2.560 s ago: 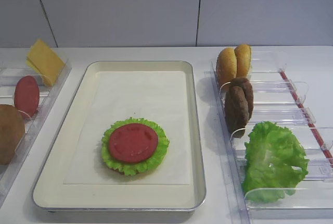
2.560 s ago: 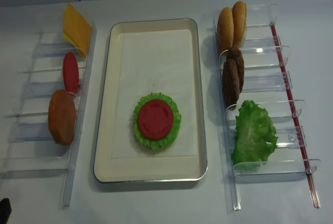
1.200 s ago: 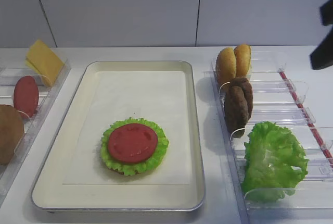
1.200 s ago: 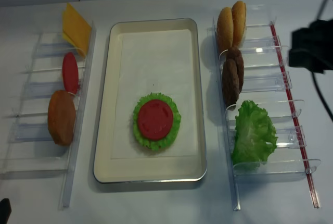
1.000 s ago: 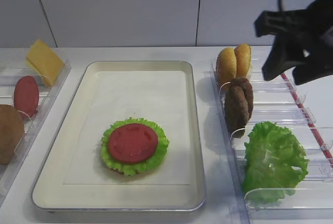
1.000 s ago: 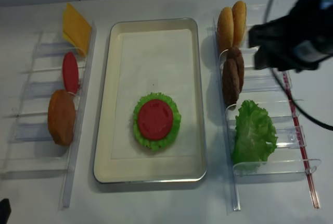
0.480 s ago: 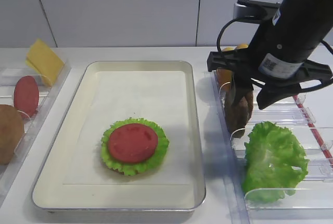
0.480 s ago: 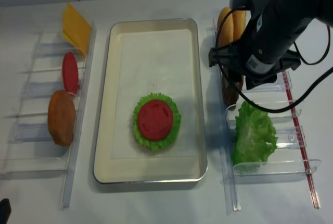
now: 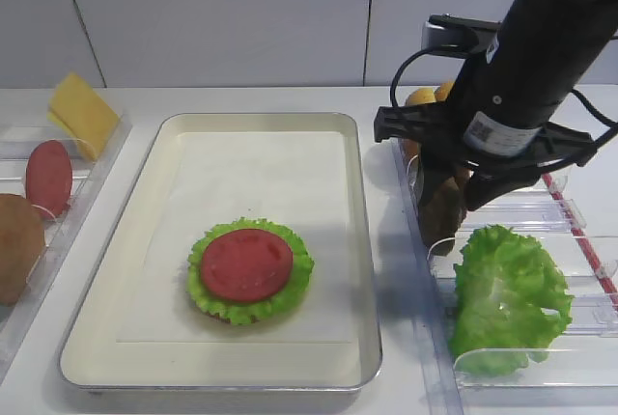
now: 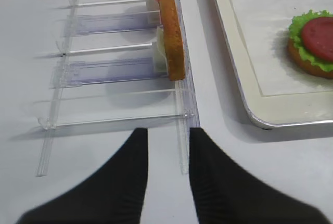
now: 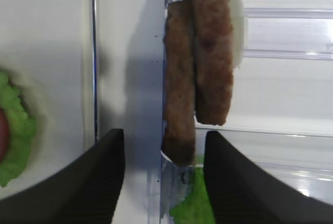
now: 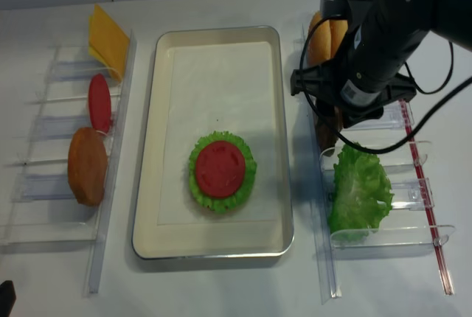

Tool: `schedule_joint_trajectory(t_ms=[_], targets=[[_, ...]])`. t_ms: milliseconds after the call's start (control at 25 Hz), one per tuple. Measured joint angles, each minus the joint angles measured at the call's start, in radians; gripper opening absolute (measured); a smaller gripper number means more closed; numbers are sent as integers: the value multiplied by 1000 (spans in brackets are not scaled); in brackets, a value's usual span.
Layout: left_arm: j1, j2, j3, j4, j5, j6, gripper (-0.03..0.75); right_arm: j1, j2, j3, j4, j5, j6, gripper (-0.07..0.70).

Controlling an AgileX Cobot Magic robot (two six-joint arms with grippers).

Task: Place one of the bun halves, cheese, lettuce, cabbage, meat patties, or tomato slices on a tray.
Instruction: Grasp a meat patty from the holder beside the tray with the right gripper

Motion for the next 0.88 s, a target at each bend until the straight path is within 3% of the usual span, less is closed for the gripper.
schedule_joint_trajectory(t_ms=[640, 880], targets=[[0, 0, 0, 0, 0, 0, 210, 0, 45, -7, 14, -15, 0, 306], [0, 0, 0, 0, 0, 0, 210, 0, 45, -7, 10, -13, 0, 185]])
